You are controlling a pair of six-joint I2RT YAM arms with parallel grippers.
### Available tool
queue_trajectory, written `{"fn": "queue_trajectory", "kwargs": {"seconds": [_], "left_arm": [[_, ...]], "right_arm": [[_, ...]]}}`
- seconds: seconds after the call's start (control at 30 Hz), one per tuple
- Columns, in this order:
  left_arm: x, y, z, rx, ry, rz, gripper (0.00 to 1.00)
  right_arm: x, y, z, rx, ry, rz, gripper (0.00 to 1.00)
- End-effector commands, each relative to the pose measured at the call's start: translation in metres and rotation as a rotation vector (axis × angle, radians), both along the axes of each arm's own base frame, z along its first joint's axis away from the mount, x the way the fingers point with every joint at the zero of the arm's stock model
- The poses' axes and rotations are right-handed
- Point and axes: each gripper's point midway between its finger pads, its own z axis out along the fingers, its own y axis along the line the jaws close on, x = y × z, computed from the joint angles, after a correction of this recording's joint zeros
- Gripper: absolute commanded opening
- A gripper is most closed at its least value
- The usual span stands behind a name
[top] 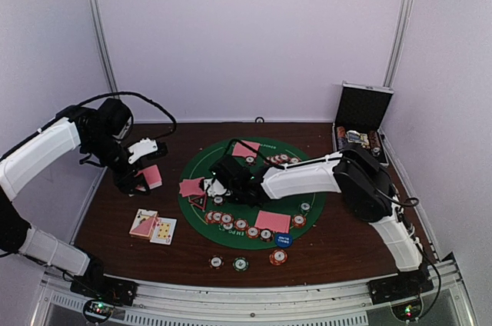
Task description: Distribute texas hold em gaming equipment
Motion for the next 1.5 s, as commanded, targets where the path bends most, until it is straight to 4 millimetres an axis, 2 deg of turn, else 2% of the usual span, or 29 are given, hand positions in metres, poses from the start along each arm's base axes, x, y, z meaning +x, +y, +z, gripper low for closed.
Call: {"fn": "queue_trajectory", "kwargs": {"seconds": [0.0,0.17,0.33,0.37,0.43,0.53,0.7,0.83,0.87,0.9,0.97,1.03,1.13,1.23,1.37,1.47], "left_arm": [[0.006,-0.007,0.014,-0.048,-0.027,-0.007,0.00],[0.004,-0.007,0.013,-0.048,-0.023,-0.010,0.00],[0.004,-0.008,0.013,-0.052,-0.022,-0.014,0.00],[0.003,-0.008,0.013,-0.054,-0.020,-0.017,0.00],[0.002,-0.008,0.011,-0.056,-0.016,-0.026,0.00],[0.002,-0.009,0.009,-0.057,-0.013,-0.032,0.00],[0.005,-0.014,0.011,-0.078,-0.010,-0.035,0.00],[0.007,-0.017,0.012,-0.083,-0.008,-0.036,0.00],[0.007,-0.018,0.012,-0.084,-0.006,-0.038,0.00],[0.007,-0.018,0.012,-0.084,-0.005,-0.037,0.00],[0.007,-0.021,0.012,-0.086,-0.005,-0.044,0.00],[0.007,-0.022,0.012,-0.083,-0.003,-0.050,0.00],[0.008,-0.024,0.011,-0.078,-0.001,-0.054,0.00],[0.010,-0.027,0.010,-0.082,0.010,-0.055,0.00],[0.010,-0.032,0.008,-0.080,0.012,-0.069,0.00],[0.011,-0.034,0.007,-0.081,0.013,-0.071,0.00]], "right_arm": [[-0.005,-0.005,0.050,0.135,0.017,-0.056,0.62],[0.005,-0.014,0.090,0.301,0.058,-0.130,0.69],[0.035,-0.038,0.137,0.613,0.192,-0.325,0.69],[0.038,-0.043,0.147,0.685,0.225,-0.361,0.72],[0.038,-0.047,0.162,0.839,0.326,-0.411,0.84],[0.031,-0.054,0.173,1.007,0.483,-0.488,0.97],[0.021,-0.062,0.170,1.246,0.734,-0.600,1.00],[0.024,-0.060,0.160,1.515,1.143,-0.629,0.99],[0.026,-0.059,0.159,1.569,1.200,-0.618,0.99],[0.024,-0.056,0.157,1.573,1.216,-0.625,1.00],[0.012,-0.052,0.148,1.476,1.172,-0.674,1.00],[-0.010,-0.041,0.144,1.388,1.151,-0.700,0.99],[-0.027,-0.026,0.146,1.427,1.229,-0.696,0.99],[-0.040,-0.016,0.134,1.437,1.302,-0.769,1.00],[-0.049,-0.002,0.129,1.416,1.285,-0.795,0.99],[-0.040,-0.005,0.119,1.370,1.201,-0.832,0.99]]}}
